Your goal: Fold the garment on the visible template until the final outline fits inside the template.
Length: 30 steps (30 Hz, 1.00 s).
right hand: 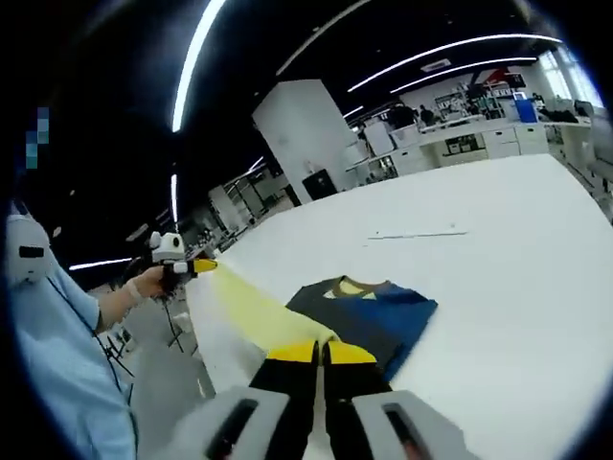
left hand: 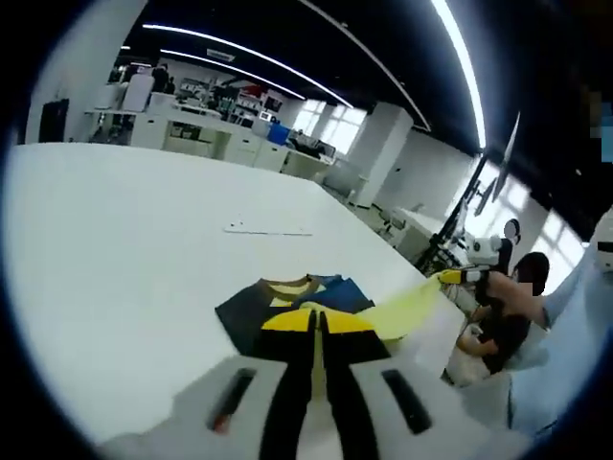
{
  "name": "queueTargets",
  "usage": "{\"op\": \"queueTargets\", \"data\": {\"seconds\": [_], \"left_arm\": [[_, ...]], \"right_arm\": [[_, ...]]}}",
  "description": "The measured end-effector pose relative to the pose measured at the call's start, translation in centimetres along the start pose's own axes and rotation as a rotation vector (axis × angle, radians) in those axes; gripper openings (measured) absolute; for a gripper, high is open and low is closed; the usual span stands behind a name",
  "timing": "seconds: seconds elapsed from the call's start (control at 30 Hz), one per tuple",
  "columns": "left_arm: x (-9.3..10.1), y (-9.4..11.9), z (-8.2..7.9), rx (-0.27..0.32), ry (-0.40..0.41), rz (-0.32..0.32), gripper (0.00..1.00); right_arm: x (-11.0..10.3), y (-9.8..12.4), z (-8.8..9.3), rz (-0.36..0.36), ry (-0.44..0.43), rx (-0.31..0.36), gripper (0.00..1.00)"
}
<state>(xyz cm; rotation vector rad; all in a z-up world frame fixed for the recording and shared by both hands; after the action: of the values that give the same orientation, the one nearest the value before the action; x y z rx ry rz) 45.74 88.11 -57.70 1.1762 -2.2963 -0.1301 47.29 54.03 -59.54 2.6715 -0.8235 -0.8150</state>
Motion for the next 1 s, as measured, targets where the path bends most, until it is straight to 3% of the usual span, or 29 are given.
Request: {"op": "queueTargets", "data": {"seconds": [0.1,0.23,0.6,0.77,0.83,0.9,1.0], "left_arm": [[-1.2,-1.7,-0.3,0.012,0.011,-0.016,0.00],[-2.7,-3.8,-0.2,0.014,0.014,-0.035,0.00],[-6.6,-7.0,0.9,-0.021,0.005,-0.111,0.00],[-9.3,-8.2,2.7,-0.046,0.043,-0.174,0.00],[-10.5,-8.5,4.1,-0.095,0.035,-0.211,0.00],[-10.9,-8.9,4.9,-0.101,0.049,-0.216,0.00],[-11.5,-9.6,6.4,-0.140,0.074,-0.237,0.00]], "right_arm": [[2.1,-1.5,-1.2,0.054,0.052,-0.004,0.00],[4.4,-3.5,-1.9,0.085,0.050,-0.012,0.00],[8.8,-7.1,-0.9,0.138,0.039,-0.052,0.00],[11.3,-8.2,0.7,0.171,0.027,-0.095,0.00],[12.4,-8.8,1.2,0.184,-0.085,-0.077,0.00],[13.9,-9.1,2.4,0.227,0.052,-0.148,0.00],[13.5,-10.3,3.5,0.220,0.004,-0.154,0.00]]}}
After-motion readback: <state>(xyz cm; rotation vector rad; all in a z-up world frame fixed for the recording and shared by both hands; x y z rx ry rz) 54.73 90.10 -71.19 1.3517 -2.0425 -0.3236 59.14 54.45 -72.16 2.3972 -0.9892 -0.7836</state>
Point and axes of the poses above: the point that each gripper's makers call its tool centre point, and the gripper's own axes: y roughly backward along the fingers, x roughly to its right, z roughly out of its underside, the point moved 1 cm from there along y, roughly backward along the fingers, and after that the axes turned 1 degree about z, right-handed, at the moved point
